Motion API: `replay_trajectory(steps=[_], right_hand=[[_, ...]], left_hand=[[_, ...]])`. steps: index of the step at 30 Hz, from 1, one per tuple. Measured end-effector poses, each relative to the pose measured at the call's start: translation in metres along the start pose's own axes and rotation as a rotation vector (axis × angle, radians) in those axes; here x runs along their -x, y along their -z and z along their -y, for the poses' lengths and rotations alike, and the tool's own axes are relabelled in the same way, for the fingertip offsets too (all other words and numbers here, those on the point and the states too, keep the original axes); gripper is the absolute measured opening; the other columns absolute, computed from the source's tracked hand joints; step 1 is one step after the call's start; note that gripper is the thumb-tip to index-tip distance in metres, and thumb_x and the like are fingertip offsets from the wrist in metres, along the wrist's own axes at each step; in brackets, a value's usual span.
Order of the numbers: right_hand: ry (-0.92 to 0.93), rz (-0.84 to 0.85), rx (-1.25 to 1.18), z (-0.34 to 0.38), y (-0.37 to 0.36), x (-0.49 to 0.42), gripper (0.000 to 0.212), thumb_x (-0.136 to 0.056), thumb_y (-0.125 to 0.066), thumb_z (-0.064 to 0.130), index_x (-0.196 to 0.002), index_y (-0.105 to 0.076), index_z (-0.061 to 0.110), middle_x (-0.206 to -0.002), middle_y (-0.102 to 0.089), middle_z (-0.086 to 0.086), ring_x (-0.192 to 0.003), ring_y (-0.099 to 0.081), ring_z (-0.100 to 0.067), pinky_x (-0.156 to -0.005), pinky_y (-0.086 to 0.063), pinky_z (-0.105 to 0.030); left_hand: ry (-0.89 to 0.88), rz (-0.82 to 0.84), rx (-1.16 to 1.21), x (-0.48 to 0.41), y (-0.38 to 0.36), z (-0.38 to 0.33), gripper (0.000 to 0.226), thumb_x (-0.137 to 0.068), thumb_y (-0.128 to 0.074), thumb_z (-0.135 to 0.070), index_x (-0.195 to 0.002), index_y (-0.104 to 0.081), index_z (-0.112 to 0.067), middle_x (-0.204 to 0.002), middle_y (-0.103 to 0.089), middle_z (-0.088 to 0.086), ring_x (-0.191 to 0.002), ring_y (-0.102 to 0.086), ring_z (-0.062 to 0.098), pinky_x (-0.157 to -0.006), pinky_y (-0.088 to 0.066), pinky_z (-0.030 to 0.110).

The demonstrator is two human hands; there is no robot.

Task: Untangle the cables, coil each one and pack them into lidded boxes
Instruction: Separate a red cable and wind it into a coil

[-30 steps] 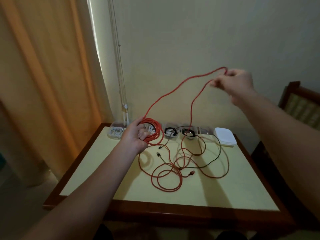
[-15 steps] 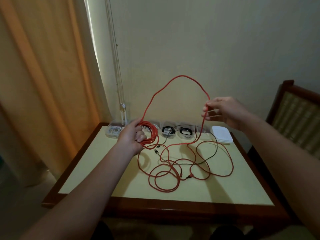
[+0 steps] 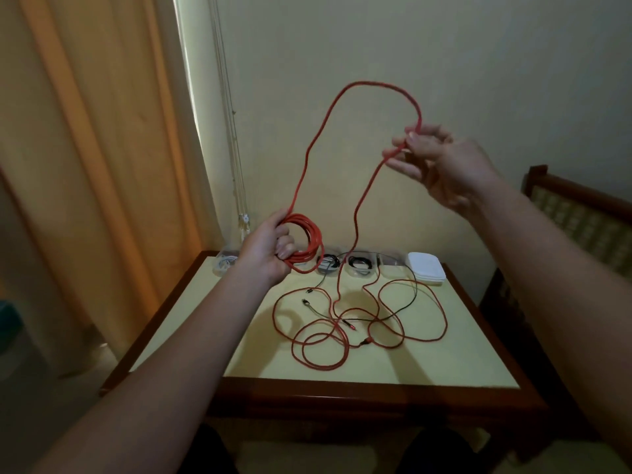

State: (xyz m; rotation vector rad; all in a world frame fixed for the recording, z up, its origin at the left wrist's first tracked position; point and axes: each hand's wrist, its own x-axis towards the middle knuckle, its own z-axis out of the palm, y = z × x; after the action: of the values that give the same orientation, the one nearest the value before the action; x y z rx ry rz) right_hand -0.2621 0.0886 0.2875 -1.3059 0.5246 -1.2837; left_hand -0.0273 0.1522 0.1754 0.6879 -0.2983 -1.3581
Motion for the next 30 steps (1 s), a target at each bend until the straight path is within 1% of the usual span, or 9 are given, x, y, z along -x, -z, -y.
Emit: replay_trajectory(steps=[4, 9, 13, 17, 23, 25, 27, 28, 30], right_hand=[[0.107, -0.042, 0.044, 0.029, -0.009, 0.006, 0.007, -0.101, -0.054, 0.000, -0.103, -0.056, 0.005, -0.093, -0.070, -0.013, -0.088, -0.075, -0.027, -0.078, -0.062, -0.034], [0.048, -0.142, 0.162, 0.009, 0.001, 0.015, 0.007, -0.101, -0.051, -0.002, -0.104, -0.055, 0.003, -0.100, -0.067, -0.017, -0.089, -0.074, -0.025, -0.078, -0.063, -0.034], [0.058, -0.300, 0.082, 0.001, 0.014, -0.001, 0.014, -0.102, -0.049, -0.005, -0.094, -0.054, 0.006, -0.096, -0.067, -0.015, -0.082, -0.074, -0.023, -0.069, -0.061, -0.029], [0.022, -0.450, 0.003, -0.013, 0.019, -0.018, 0.017, -0.100, -0.050, -0.008, -0.090, -0.053, 0.006, -0.093, -0.065, -0.015, -0.079, -0.071, -0.022, -0.065, -0.060, -0.026], [-0.160, -0.565, 0.087, -0.084, 0.016, -0.022, 0.019, -0.092, -0.061, -0.013, -0.086, -0.057, 0.005, -0.095, -0.064, -0.013, -0.092, -0.070, -0.024, -0.070, -0.062, -0.029], [-0.260, -0.633, 0.110, -0.113, 0.019, -0.025, 0.015, -0.090, -0.062, -0.015, -0.097, -0.061, -0.002, -0.098, -0.064, -0.015, -0.092, -0.070, -0.027, -0.075, -0.063, -0.033], [-0.368, -0.663, 0.035, -0.136, 0.019, -0.029, 0.030, -0.090, -0.059, -0.018, -0.118, -0.058, -0.009, -0.106, -0.064, -0.018, -0.085, -0.069, -0.029, -0.079, -0.063, -0.037], [-0.416, -0.654, -0.022, -0.144, 0.018, -0.032, 0.033, -0.090, -0.056, -0.020, -0.122, -0.055, -0.011, -0.111, -0.062, -0.019, -0.086, -0.068, -0.030, -0.080, -0.062, -0.036], [-0.495, -0.621, -0.169, -0.155, 0.014, -0.039, 0.025, -0.092, -0.053, -0.020, -0.116, -0.057, -0.012, -0.119, -0.060, -0.023, -0.100, -0.066, -0.034, -0.079, -0.061, -0.036]], left_hand=[[-0.040, 0.053, -0.012, 0.020, -0.016, -0.012, 0.014, -0.098, -0.060, -0.020, -0.086, -0.055, -0.016, -0.043, -0.022, -0.009, -0.029, -0.017, 0.006, -0.028, -0.014, 0.017], [-0.063, 0.062, -0.027, 0.033, -0.021, -0.021, 0.015, -0.098, -0.061, -0.021, -0.085, -0.055, -0.015, -0.044, -0.022, -0.009, -0.030, -0.017, 0.006, -0.028, -0.015, 0.017], [-0.073, 0.047, -0.034, 0.030, -0.016, -0.023, 0.007, -0.098, -0.061, -0.019, -0.093, -0.059, -0.014, -0.047, -0.024, -0.008, -0.031, -0.017, 0.005, -0.028, -0.016, 0.017], [-0.058, 0.049, -0.055, 0.026, -0.014, -0.018, 0.009, -0.097, -0.062, -0.018, -0.090, -0.058, -0.014, -0.046, -0.023, -0.008, -0.031, -0.017, 0.005, -0.029, -0.015, 0.017], [-0.013, -0.025, -0.036, 0.003, 0.018, -0.006, 0.011, -0.097, -0.062, -0.018, -0.088, -0.057, -0.014, -0.045, -0.023, -0.008, -0.030, -0.017, 0.005, -0.028, -0.016, 0.018], [0.016, -0.070, -0.033, -0.009, 0.038, 0.000, 0.013, -0.098, -0.060, -0.018, -0.087, -0.057, -0.012, -0.045, -0.024, -0.008, -0.029, -0.017, 0.005, -0.027, -0.016, 0.018], [0.046, -0.120, -0.038, -0.020, 0.057, 0.008, 0.014, -0.099, -0.058, -0.017, -0.087, -0.057, -0.010, -0.043, -0.024, -0.007, -0.028, -0.017, 0.005, -0.026, -0.016, 0.019], [0.056, -0.151, -0.043, -0.024, 0.065, 0.012, 0.015, -0.099, -0.058, -0.016, -0.085, -0.056, -0.011, -0.043, -0.024, -0.007, -0.028, -0.017, 0.005, -0.026, -0.015, 0.019], [0.075, -0.200, -0.052, -0.031, 0.080, 0.018, 0.015, -0.098, -0.060, -0.016, -0.084, -0.058, -0.012, -0.044, -0.022, -0.008, -0.029, -0.016, 0.005, -0.027, -0.015, 0.019]])
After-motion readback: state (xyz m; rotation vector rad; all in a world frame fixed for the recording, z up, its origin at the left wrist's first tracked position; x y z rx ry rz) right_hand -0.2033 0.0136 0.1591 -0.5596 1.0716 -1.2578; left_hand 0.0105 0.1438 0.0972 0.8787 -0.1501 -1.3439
